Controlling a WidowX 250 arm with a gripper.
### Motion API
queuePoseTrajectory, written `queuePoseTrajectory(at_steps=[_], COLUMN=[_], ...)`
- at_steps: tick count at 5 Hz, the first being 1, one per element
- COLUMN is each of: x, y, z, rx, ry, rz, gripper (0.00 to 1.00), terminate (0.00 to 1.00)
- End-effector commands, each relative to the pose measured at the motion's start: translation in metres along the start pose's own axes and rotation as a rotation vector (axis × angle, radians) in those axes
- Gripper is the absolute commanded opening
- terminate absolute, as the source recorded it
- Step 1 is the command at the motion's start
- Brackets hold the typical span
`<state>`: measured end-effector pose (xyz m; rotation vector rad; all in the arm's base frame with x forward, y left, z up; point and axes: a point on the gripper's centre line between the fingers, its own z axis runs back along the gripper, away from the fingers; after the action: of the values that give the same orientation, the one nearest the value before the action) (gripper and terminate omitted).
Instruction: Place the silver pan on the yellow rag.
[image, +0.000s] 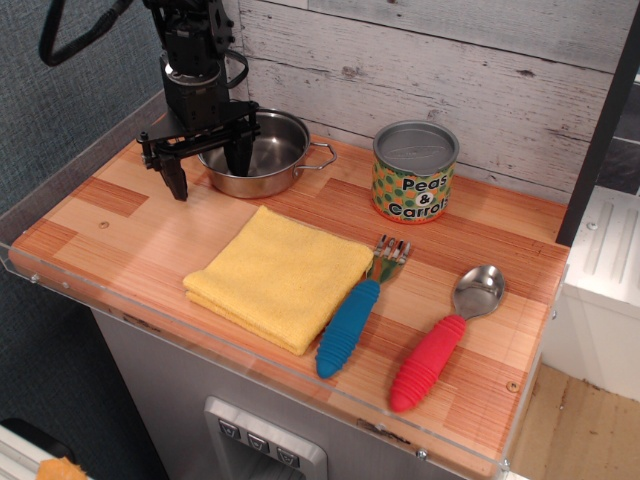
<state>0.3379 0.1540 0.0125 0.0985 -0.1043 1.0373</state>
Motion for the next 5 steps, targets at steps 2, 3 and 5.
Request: queuePoseTrajectory(at_steps=[2,3,5], x=[0.003,0.004,0.004], y=[0.003,0.008,0.02], z=[0.018,0.03,0.053], rx=[-0.07,-0.124,-0.23], ry=[-0.041,-0.04,-0.063], rz=[-0.1,-0.11,-0.128], gripper=[0.0,0.0,0.0], terminate=[0.0,0.0,0.0])
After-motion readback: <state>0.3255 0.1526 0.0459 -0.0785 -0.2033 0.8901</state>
